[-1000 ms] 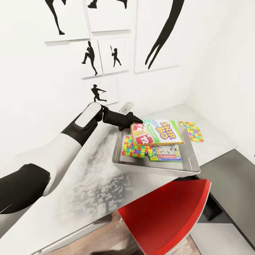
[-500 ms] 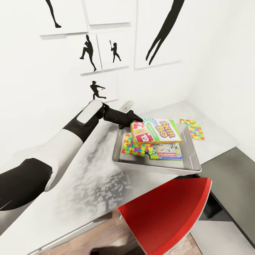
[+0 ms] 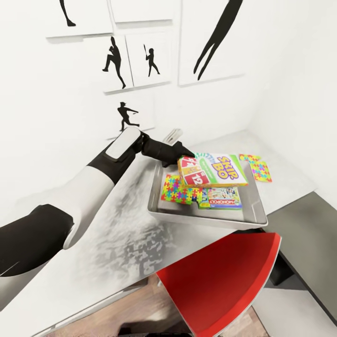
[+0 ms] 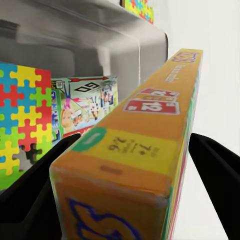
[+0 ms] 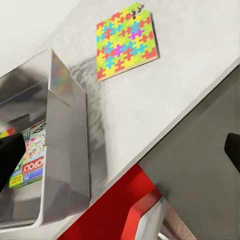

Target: Put all the toys in the child's room - the three board games (two on the bed and one on the table), the two jigsaw puzzles on the table, and the tennis ball on the table - inside the toy box on the table in the child's room.

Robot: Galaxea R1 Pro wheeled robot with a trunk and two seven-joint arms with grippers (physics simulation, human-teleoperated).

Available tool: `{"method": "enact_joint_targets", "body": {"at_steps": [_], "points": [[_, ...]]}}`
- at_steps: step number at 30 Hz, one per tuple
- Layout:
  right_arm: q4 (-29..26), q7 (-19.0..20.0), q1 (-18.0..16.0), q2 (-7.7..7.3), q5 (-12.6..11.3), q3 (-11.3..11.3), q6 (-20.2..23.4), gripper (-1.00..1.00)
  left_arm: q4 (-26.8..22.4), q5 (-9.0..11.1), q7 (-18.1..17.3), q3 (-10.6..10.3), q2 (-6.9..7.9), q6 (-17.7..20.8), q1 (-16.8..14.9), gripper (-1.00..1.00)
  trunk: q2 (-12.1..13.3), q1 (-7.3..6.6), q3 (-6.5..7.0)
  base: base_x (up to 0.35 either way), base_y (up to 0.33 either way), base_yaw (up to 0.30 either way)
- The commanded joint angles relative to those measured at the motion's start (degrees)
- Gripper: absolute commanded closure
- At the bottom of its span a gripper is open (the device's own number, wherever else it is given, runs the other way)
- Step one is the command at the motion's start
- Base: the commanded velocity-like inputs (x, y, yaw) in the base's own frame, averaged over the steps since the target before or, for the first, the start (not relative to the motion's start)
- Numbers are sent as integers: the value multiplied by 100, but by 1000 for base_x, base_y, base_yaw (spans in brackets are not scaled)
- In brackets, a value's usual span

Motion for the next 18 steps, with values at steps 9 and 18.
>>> {"method": "enact_joint_targets", "body": {"at_steps": [9,18], "points": [[1,59,-7,-1,60,-8,26,-100,144,82,60,-17,-81,-7,-37,100,-10,3,-93,0,0,0],[1,59,-7,-1,61,-16,26,-100,208,85,61,-20,-103,-12,-58,100,-10,3,-161,0,0,0]]}}
